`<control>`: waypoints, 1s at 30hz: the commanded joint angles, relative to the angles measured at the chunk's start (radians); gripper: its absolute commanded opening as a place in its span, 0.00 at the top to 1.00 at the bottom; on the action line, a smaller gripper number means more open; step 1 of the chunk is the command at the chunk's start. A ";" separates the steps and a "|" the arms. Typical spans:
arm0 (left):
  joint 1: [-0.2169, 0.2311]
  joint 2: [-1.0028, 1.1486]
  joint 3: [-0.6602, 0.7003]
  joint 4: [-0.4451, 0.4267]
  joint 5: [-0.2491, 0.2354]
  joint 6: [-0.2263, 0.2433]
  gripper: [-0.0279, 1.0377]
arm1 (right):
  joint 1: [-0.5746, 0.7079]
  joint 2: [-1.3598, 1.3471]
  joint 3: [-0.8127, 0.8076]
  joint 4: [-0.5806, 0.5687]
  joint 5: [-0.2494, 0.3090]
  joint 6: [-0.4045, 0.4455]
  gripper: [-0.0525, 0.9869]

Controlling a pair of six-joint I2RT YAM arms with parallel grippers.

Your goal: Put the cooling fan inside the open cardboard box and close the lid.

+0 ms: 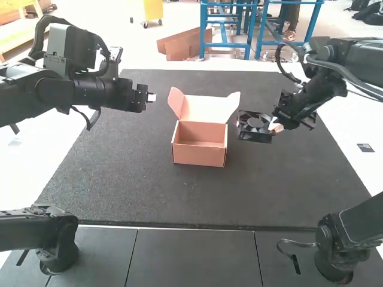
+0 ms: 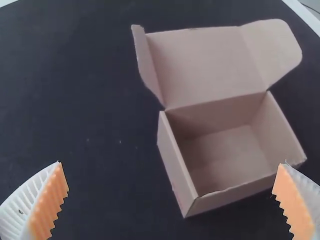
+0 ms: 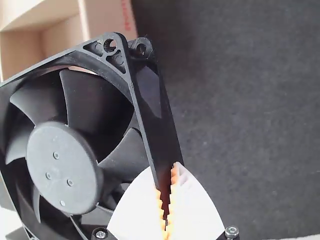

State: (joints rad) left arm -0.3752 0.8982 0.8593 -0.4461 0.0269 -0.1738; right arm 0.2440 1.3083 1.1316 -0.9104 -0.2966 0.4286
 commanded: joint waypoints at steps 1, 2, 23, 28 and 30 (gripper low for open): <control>-0.002 -0.010 -0.002 0.015 0.008 -0.004 0.06 | 0.104 -0.018 0.068 0.011 -0.068 0.125 0.96; -0.004 -0.010 -0.003 0.017 0.008 -0.004 0.06 | 0.138 -0.012 0.068 0.019 -0.068 0.144 0.96; -0.010 -0.039 0.003 -0.039 0.010 0.007 0.06 | 0.371 0.221 0.086 0.392 0.139 0.363 0.96; -0.010 -0.058 0.003 -0.069 0.010 0.007 0.06 | 0.368 0.296 0.117 0.447 0.191 0.335 0.96; -0.010 -0.058 0.006 -0.085 0.010 0.007 0.06 | 0.365 0.328 0.128 0.466 0.197 0.329 0.96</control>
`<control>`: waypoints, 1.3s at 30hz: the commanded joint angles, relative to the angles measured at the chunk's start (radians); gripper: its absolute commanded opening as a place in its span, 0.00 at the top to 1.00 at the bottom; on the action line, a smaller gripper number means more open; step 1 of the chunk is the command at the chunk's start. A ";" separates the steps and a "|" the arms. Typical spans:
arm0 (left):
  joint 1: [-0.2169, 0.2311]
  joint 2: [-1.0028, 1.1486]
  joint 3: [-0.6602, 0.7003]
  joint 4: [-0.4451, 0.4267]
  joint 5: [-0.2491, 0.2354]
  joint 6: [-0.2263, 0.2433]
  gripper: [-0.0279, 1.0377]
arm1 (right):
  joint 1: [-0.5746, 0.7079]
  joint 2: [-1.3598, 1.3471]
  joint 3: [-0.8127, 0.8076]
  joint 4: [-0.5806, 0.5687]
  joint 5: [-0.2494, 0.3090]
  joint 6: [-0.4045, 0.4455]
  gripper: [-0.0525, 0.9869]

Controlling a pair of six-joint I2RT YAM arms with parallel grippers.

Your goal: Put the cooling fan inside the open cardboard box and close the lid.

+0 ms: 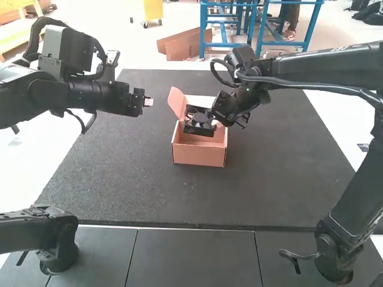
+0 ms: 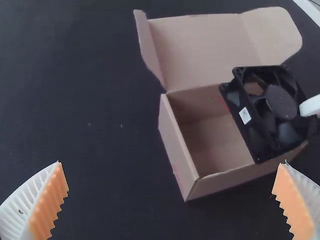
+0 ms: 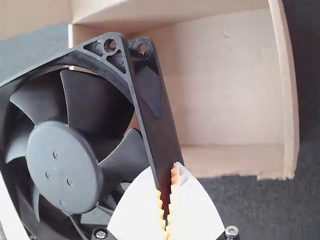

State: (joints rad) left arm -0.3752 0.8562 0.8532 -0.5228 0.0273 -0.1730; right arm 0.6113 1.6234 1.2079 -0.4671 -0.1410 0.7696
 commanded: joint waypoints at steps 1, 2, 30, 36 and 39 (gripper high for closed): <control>-0.010 -0.016 0.014 -0.017 0.010 0.006 0.06 | -0.005 0.027 0.056 0.028 0.044 -0.016 0.96; -0.010 -0.016 0.015 -0.020 0.010 0.006 0.06 | -0.008 0.041 0.061 0.033 0.060 -0.027 0.96; -0.014 -0.019 0.047 -0.062 0.010 0.007 0.06 | -0.022 0.270 0.096 0.191 0.103 -0.116 0.85; -0.011 -0.020 0.049 -0.031 0.010 0.004 0.06 | -0.022 0.273 0.151 0.156 0.100 -0.181 0.46; -0.010 -0.019 0.053 -0.022 0.010 0.003 0.06 | -0.024 0.273 0.194 0.099 0.078 -0.204 0.33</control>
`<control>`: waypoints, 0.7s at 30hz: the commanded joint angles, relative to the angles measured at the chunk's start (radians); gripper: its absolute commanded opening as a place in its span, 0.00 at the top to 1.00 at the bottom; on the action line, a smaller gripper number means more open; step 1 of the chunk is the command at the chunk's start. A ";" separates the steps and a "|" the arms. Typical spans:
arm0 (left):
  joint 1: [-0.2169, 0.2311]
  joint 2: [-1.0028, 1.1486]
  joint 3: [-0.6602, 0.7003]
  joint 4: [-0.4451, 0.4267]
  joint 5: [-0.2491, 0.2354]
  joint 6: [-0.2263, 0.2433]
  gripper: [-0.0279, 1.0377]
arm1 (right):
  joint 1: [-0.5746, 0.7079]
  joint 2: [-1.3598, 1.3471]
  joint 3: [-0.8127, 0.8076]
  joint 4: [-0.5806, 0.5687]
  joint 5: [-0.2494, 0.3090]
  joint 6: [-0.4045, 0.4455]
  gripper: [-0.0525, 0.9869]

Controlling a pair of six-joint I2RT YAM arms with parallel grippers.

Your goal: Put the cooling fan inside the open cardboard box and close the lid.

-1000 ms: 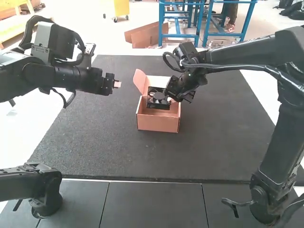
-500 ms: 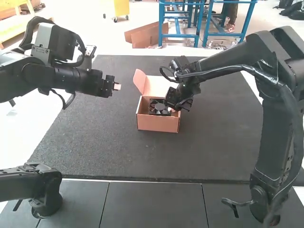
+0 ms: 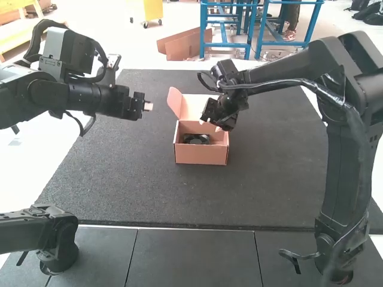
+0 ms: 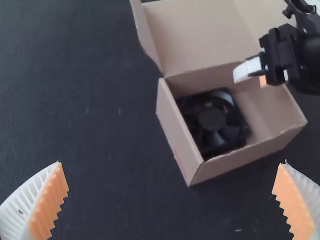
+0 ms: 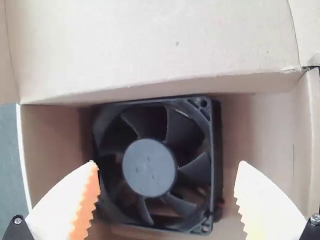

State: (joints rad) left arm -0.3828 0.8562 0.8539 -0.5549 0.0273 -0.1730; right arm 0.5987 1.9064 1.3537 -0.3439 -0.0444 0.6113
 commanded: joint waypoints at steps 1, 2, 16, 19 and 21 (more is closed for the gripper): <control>-0.002 -0.016 0.056 0.019 0.010 0.001 0.06 | -0.011 -0.015 0.071 -0.047 -0.037 -0.050 0.31; -0.001 -0.014 0.059 0.027 0.010 -0.002 0.06 | -0.011 -0.018 0.091 -0.063 -0.057 -0.053 0.29; 0.030 0.274 0.212 -0.054 0.005 -0.072 0.06 | -0.074 -0.329 0.061 -0.122 0.052 -0.530 0.08; 0.061 0.340 0.240 -0.053 -0.004 -0.103 0.06 | -0.126 -0.423 -0.050 -0.053 0.077 -0.571 0.08; 0.082 0.379 0.249 -0.033 -0.024 -0.114 0.06 | -0.162 -0.478 -0.117 -0.006 0.078 -0.578 0.08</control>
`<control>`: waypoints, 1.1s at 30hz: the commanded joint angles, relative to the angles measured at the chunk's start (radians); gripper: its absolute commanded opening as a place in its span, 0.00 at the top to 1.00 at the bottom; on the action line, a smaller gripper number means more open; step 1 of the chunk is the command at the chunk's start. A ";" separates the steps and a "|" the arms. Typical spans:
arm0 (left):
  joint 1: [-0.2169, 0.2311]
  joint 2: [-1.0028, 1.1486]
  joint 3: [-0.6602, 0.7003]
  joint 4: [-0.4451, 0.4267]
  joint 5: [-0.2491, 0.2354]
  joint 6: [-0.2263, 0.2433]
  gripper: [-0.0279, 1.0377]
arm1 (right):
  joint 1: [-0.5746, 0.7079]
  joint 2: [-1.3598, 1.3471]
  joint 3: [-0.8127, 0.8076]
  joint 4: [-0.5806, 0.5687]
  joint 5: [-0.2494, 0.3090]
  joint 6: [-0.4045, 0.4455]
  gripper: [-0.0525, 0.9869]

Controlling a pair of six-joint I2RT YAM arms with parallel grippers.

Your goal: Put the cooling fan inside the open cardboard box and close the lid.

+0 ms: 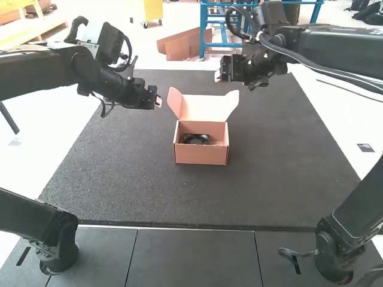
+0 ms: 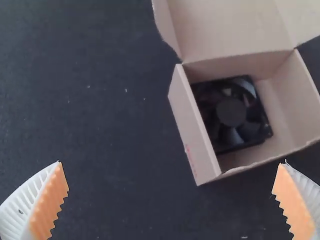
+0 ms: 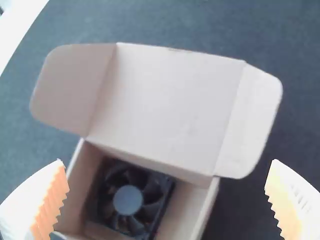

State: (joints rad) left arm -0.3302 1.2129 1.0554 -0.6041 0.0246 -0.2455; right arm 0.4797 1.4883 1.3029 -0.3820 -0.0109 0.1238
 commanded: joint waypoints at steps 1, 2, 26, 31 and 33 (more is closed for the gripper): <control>0.037 0.040 0.049 0.033 -0.034 -0.046 0.06 | -0.061 -0.086 -0.099 0.063 0.045 -0.090 0.08; 0.045 0.056 0.051 0.050 -0.046 -0.054 0.06 | -0.081 -0.108 -0.125 0.091 0.043 -0.093 0.08; 0.125 0.384 0.123 0.323 -0.169 -0.061 0.06 | -0.168 0.052 -0.214 0.302 -0.110 0.085 0.08; 0.151 0.444 0.173 0.339 -0.167 -0.061 0.06 | -0.171 0.132 -0.154 0.319 -0.121 0.096 0.08; 0.155 0.465 0.193 0.348 -0.167 -0.058 0.06 | -0.170 0.165 -0.123 0.322 -0.126 0.100 0.08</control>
State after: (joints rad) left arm -0.1848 1.6653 1.1992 -0.2691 -0.1318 -0.3008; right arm 0.3233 1.6348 1.1206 -0.0731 -0.1131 0.1993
